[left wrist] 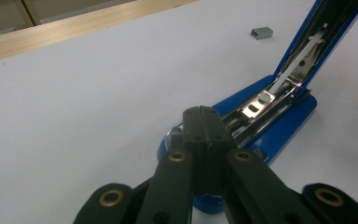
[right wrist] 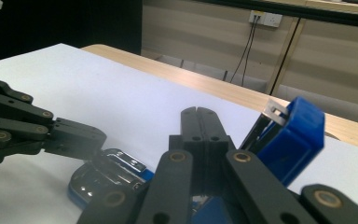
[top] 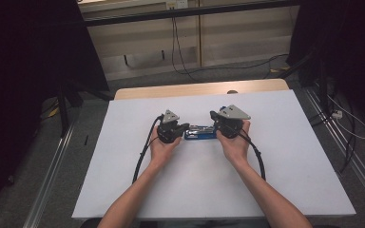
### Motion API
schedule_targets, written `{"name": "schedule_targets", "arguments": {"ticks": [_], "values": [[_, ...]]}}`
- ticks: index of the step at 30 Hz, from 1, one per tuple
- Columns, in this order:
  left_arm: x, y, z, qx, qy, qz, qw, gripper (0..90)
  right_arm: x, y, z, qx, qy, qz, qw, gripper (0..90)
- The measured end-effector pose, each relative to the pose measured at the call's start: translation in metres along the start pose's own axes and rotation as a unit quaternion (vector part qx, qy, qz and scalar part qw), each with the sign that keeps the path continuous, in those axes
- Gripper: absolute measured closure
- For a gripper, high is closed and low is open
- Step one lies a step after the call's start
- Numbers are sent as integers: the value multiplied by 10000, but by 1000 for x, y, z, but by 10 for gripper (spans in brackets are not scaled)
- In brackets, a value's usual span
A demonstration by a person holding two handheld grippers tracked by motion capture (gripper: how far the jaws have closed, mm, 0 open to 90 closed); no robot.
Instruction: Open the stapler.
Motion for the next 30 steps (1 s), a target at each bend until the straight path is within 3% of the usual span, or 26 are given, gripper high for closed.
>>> {"name": "schedule_targets", "arguments": {"ticks": [18, 30], "values": [[0, -1, -3, 117, 145, 41, 9998, 900, -5, -8, -9, -80, -225, 185, 9995, 900], [0, 0, -2, 81, 60, 28, 9999, 900, -13, -12, -15, -28, -221, 186, 9996, 900]]}}
Point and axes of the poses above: each handheld gripper's, and its own axes: y roughly forward along the jaws, x roughly out of its top, z roughly to its left, the point moved 2 cm from there along y, roughly forward along the jaws, and after that the axes turned 15 degrees about z, right-handed, at the moved point
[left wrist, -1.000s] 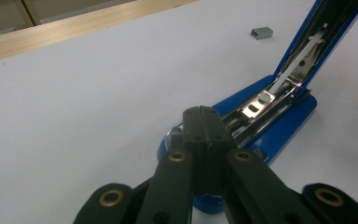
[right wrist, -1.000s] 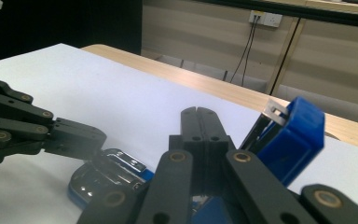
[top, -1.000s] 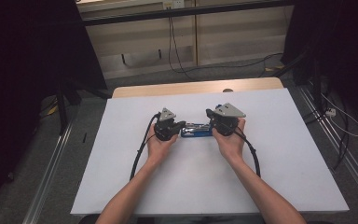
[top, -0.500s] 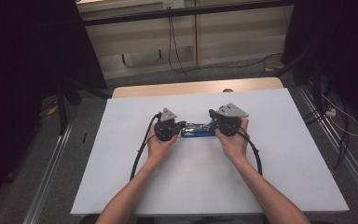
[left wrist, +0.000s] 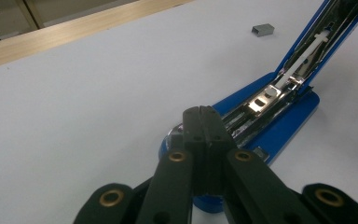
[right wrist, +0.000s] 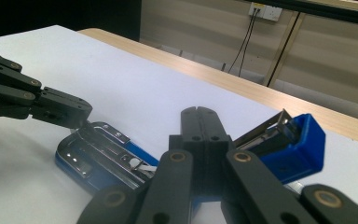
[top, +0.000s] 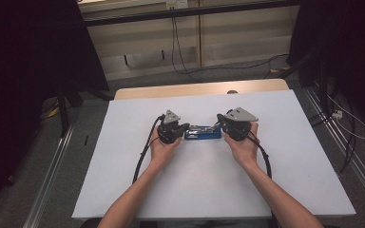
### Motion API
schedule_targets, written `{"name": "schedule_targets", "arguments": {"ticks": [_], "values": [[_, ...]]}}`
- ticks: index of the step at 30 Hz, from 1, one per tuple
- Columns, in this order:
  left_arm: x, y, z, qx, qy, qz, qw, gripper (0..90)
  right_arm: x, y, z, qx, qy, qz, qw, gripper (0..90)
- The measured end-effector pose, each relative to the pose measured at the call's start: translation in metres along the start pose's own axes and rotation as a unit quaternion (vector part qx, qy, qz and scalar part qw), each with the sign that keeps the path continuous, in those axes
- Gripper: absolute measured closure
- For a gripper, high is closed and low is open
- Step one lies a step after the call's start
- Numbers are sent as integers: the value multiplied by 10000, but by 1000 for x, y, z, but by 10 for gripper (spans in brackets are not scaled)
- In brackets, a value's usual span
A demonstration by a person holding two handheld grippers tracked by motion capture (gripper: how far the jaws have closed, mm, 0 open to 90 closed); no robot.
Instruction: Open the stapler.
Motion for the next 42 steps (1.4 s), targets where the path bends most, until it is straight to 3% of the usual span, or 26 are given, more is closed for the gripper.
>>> {"name": "schedule_targets", "arguments": {"ticks": [12, 23, 42], "values": [[0, 0, -1, 34, 30, 20, 10000, 900, 0, -3, 0, -21, -155, 73, 9999, 900], [0, 0, 0, 39, 27, 21, 10000, 900, -14, -5, -14, 0, 111, 114, 9999, 900], [0, 0, 0, -1, -19, -3, 10000, 900, -28, -1, -24, 41, 205, 290, 9994, 900]]}}
Point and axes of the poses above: each handheld gripper's, and its own axes: y roughly forward along the jaws, x roughly out of its top, z roughly to its left, the point moved 2 cm from there along y, roughly forward along the jaws, and after that the axes turned 15 degrees about z, right-handed, at the moved point
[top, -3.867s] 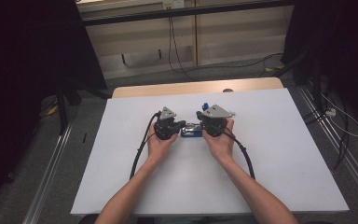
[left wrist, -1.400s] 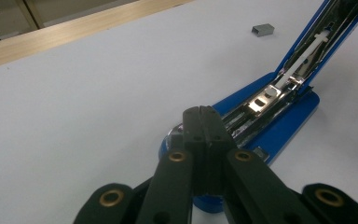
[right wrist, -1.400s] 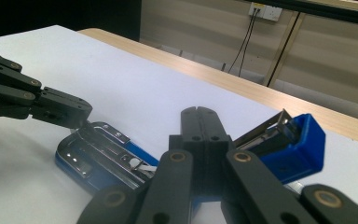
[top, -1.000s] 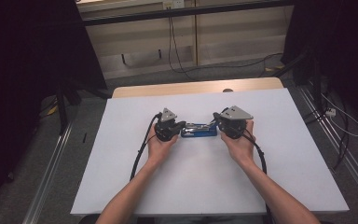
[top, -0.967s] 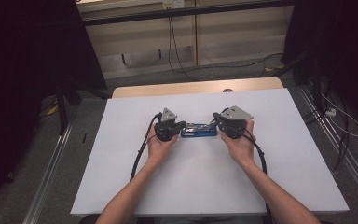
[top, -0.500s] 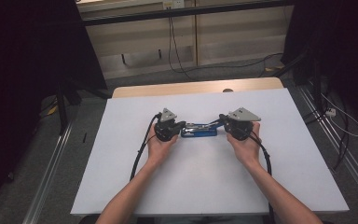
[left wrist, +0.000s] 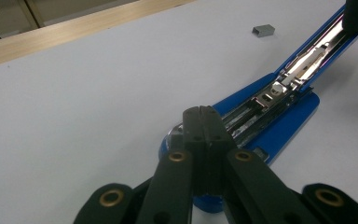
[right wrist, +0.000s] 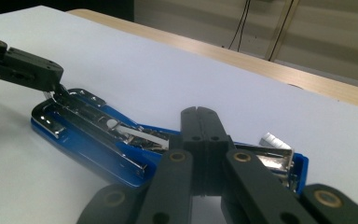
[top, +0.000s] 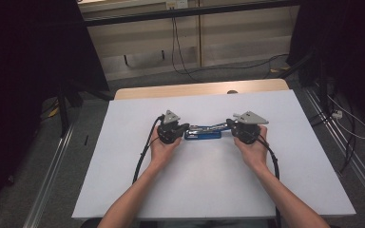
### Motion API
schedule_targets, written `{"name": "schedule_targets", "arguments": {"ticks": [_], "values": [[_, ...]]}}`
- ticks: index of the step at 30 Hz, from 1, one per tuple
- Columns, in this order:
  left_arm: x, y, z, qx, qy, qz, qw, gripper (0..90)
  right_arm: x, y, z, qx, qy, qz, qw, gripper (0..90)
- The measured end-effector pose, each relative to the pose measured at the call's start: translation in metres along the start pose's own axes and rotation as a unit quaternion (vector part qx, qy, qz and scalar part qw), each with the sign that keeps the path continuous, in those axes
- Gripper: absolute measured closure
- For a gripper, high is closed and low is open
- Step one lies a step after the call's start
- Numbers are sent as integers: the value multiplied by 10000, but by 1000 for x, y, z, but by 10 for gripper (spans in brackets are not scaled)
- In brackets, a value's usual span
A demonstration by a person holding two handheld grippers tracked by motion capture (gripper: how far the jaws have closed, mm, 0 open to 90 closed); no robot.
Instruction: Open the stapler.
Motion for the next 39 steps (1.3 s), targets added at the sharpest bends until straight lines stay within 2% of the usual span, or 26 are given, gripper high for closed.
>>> {"name": "schedule_targets", "arguments": {"ticks": [11, 18, 22, 27, 34, 39], "values": [[0, 0, 0, 5, -3, 1, 10000, 900, -11, 6, -10, -49, 176, 181, 9997, 900], [-1, 1, 3, -168, -130, -42, 9998, 900, -11, 5, -12, -82, 210, 153, 9996, 900], [0, 0, 3, -125, -66, -43, 9999, 900, -11, 5, -13, -25, 267, 112, 9996, 900], [0, -1, 3, -185, -85, -106, 9997, 900, -11, 5, -15, 41, 277, 65, 9996, 900], [2, -3, 3, -216, -5, -228, 9995, 900, -10, 4, -16, 166, 281, -35, 9995, 900], [2, -4, 3, -259, 16, -303, 9992, 899, -10, 3, -17, 210, 277, -65, 9994, 868]]}}
Point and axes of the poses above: each handheld gripper's, and its own axes: y roughly forward along the jaws, x roughly out of its top, z roughly to its left, the point moved 2 cm from there along y, roughly forward along the jaws, and after that the axes turned 15 degrees about z, right-handed, at the moved point
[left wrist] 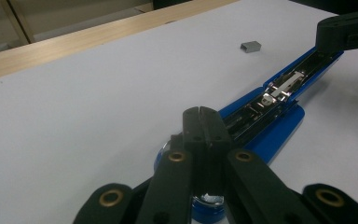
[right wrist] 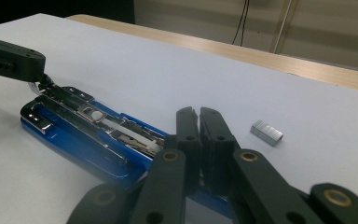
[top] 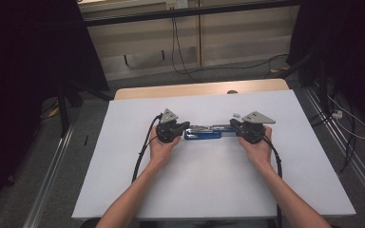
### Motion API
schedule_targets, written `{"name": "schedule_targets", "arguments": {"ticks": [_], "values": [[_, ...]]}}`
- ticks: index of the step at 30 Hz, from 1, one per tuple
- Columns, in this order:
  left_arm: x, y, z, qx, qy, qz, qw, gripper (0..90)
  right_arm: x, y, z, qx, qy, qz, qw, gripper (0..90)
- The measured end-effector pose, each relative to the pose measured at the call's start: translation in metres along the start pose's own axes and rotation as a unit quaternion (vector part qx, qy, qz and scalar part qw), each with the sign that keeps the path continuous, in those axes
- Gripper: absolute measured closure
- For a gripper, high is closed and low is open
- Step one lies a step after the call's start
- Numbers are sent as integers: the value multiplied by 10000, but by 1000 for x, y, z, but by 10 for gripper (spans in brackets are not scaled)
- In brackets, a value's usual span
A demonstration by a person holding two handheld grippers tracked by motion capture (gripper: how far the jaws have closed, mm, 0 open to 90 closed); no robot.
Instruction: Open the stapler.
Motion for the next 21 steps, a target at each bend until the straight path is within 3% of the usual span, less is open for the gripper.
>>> {"name": "schedule_targets", "arguments": {"ticks": [3, 5, 8, 11, 13, 17, 21], "values": [[2, -3, -1, 57, 8, -65, 10000, 781, 0, 0, 0, 42, 6, -33, 10000, 844], [3, -6, -1, -21, -46, -117, 9999, 770, 1, -1, 0, 84, 18, -34, 10000, 813], [5, -11, 1, 21, -151, -168, 9997, 691, 1, -4, -1, 140, 63, -84, 9998, 787], [5, -15, 2, 125, -317, -186, 9992, 550, 2, -5, 0, 191, 46, -74, 9998, 740], [3, -16, 1, 161, -428, -136, 9989, 392, 2, -4, 2, 219, 4, -45, 9997, 692], [2, -20, 3, 223, -445, -123, 9987, 235, 3, -4, 5, 262, -9, -87, 9996, 572], [0, -25, 0, 276, -202, 63, 9994, 120, 5, -7, 5, 302, 55, -167, 9994, 392]]}}
Point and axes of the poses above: each handheld gripper's, and its own axes: y roughly forward along the jaws, x roughly out of its top, z roughly to its left, the point moved 2 cm from there along y, roughly forward along the jaws, and after that the axes turned 15 degrees about z, right-handed, at the moved point
